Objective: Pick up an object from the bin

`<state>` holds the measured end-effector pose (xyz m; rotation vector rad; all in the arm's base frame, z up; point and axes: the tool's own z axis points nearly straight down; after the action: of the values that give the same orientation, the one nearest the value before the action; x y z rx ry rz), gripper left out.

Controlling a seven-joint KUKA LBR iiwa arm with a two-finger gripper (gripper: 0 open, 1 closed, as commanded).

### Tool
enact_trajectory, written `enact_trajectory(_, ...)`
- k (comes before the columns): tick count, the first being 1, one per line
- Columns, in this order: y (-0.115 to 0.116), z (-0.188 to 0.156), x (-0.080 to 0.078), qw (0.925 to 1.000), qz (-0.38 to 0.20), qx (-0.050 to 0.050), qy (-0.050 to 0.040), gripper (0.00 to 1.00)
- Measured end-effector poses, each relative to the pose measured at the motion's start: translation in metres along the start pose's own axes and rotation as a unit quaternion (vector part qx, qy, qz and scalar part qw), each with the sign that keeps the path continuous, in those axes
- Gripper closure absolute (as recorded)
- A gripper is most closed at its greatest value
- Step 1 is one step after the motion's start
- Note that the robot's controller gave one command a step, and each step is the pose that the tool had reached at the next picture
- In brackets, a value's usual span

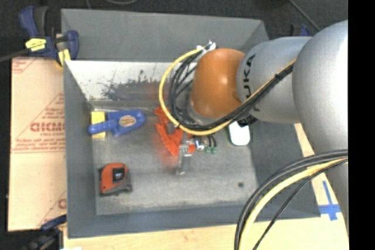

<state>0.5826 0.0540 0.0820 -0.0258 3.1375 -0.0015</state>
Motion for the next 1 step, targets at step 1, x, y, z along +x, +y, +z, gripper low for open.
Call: enact_trajectory(1,0.0025,0.0031,-0.0089,0.9959,0.090,-0.001,0.0007,0.00)
